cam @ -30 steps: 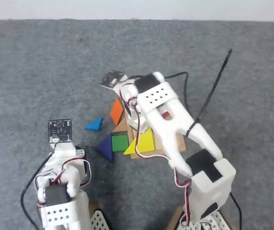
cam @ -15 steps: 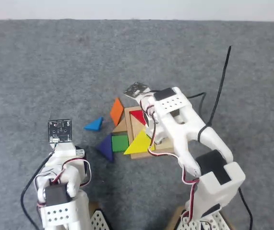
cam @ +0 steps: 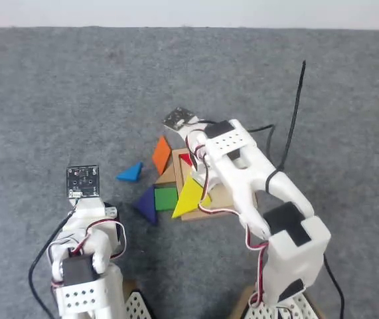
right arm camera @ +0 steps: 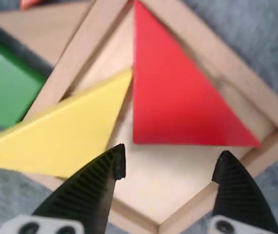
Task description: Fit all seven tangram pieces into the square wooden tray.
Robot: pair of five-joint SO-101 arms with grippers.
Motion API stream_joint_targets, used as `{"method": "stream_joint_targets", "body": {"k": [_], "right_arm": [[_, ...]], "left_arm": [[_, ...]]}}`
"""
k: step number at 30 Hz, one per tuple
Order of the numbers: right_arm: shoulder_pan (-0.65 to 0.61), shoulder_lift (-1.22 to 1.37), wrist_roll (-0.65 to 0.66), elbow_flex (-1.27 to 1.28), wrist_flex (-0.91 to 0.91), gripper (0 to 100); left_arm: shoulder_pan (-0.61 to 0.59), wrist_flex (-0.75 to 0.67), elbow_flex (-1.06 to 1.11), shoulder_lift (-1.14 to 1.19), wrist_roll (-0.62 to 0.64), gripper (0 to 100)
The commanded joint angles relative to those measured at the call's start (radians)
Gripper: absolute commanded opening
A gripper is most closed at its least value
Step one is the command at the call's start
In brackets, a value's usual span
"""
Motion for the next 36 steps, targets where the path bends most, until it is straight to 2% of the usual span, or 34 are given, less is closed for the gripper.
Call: {"method": "stream_joint_targets", "body": {"k": [1, 5, 8, 11, 14, 17, 25, 36], "right_arm": [[-0.008, 0.03, -0.011, -0.1, -0.015, 28.5], [0.005, 0.044, -0.048, -0.175, -0.005, 28.5], [-0.019, -0.038, -0.063, -0.19, 0.053, 28.8], [-0.12, -0.16, -0.054, -0.112, 0.113, 28.8], [-0.254, -0.277, -0.034, 0.023, 0.061, 28.8], [-0.332, -0.323, -0.037, 0.123, 0.007, 28.8], [-0.329, -0.236, -0.06, 0.149, -0.041, 28.8], [-0.401, -0.223, -0.087, 0.173, -0.071, 28.8]], "left_arm": [[0.006, 0.003, -0.005, -0.017, -0.005, 4], [0.006, 0.003, -0.005, -0.017, -0.005, 4], [0.006, 0.003, -0.005, -0.017, -0.005, 4], [0.006, 0.003, -0.005, -0.017, -0.005, 4], [0.006, 0.003, -0.005, -0.017, -0.005, 4], [0.006, 0.003, -0.005, -0.017, -0.005, 4], [0.006, 0.003, -0.005, -0.017, -0.005, 4], [0.005, 0.003, -0.005, -0.017, -0.005, 4]]}}
